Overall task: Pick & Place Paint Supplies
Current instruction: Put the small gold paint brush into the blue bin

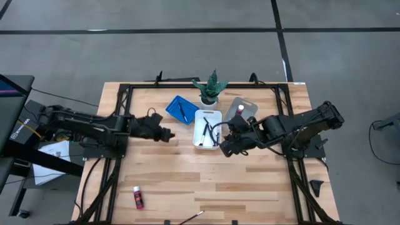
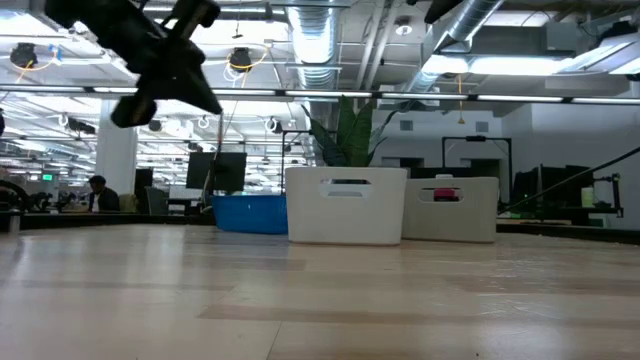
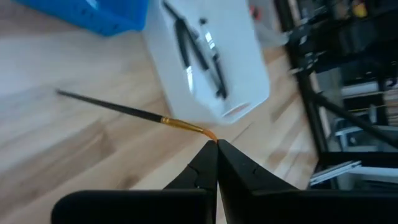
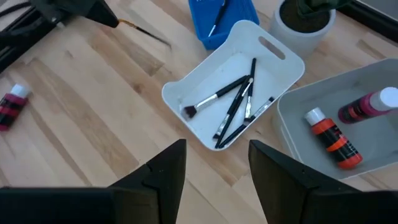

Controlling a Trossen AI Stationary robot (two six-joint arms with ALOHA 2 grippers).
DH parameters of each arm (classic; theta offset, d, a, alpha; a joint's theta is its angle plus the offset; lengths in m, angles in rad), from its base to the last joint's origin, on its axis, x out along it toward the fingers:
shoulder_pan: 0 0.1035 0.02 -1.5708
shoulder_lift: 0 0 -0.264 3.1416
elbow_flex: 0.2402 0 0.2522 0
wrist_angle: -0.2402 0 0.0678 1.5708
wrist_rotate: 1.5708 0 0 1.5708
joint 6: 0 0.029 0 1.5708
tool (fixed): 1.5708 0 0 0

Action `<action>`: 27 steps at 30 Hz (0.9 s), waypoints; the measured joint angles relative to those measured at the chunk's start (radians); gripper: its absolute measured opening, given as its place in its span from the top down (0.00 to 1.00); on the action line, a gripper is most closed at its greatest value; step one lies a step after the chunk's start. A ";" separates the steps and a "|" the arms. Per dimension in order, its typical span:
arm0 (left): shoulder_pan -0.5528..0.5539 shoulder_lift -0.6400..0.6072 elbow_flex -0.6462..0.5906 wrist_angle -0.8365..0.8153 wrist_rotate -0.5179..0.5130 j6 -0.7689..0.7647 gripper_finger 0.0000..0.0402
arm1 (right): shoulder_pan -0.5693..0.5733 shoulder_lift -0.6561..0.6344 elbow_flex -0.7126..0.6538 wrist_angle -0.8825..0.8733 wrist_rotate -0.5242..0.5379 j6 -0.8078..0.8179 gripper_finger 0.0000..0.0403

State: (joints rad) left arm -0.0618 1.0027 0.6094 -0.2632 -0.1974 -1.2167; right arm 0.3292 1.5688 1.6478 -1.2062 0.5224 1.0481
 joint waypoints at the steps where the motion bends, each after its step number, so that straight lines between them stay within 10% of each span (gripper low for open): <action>1: 0.016 0.000 0.000 0.016 0.010 0.012 1.00 | -0.006 0.000 0.000 0.003 0.000 0.000 0.58; 27: 0.261 0.000 0.000 0.317 0.231 0.174 1.00 | -0.062 0.000 0.000 0.017 -0.001 -0.008 0.58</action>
State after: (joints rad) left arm 0.1988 1.0031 0.6094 0.0536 0.0334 -1.0431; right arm 0.2676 1.5688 1.6478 -1.1889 0.5213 1.0397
